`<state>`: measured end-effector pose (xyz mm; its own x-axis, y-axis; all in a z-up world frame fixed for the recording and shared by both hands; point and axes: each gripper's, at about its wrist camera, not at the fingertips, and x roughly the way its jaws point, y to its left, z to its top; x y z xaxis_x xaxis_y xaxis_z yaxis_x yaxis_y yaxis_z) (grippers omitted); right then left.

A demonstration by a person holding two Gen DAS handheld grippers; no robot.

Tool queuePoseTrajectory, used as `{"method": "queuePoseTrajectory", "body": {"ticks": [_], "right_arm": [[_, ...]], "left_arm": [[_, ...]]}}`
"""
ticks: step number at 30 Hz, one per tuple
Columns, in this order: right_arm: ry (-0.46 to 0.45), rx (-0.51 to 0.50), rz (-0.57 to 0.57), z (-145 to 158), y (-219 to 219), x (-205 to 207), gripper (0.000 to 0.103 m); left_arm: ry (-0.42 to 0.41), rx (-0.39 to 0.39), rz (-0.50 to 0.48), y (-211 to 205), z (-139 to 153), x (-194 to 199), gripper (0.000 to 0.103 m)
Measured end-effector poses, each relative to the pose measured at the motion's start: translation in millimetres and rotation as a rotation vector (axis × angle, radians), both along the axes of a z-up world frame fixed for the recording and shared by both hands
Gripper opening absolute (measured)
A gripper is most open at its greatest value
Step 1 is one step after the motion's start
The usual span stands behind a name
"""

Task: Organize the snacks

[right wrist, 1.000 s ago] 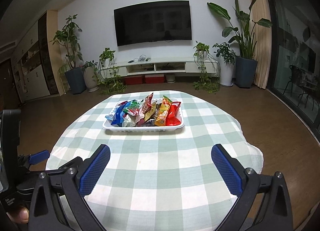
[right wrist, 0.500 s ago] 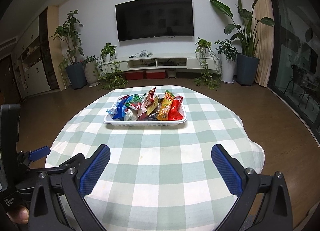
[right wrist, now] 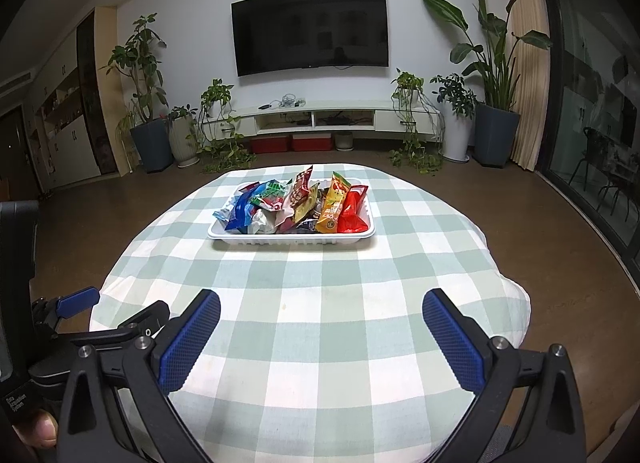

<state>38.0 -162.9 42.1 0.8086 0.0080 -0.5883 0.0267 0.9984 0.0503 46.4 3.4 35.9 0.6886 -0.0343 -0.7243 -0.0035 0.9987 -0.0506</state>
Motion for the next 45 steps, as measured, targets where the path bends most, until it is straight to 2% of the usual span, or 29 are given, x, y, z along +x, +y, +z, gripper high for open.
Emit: {"method": "queuePoseTrajectory", "body": {"ticks": [45], "right_arm": [[0.020, 0.001, -0.002, -9, -2, -9, 0.103]], "left_arm": [[0.001, 0.011, -0.002, 0, -4, -2, 0.103]]}}
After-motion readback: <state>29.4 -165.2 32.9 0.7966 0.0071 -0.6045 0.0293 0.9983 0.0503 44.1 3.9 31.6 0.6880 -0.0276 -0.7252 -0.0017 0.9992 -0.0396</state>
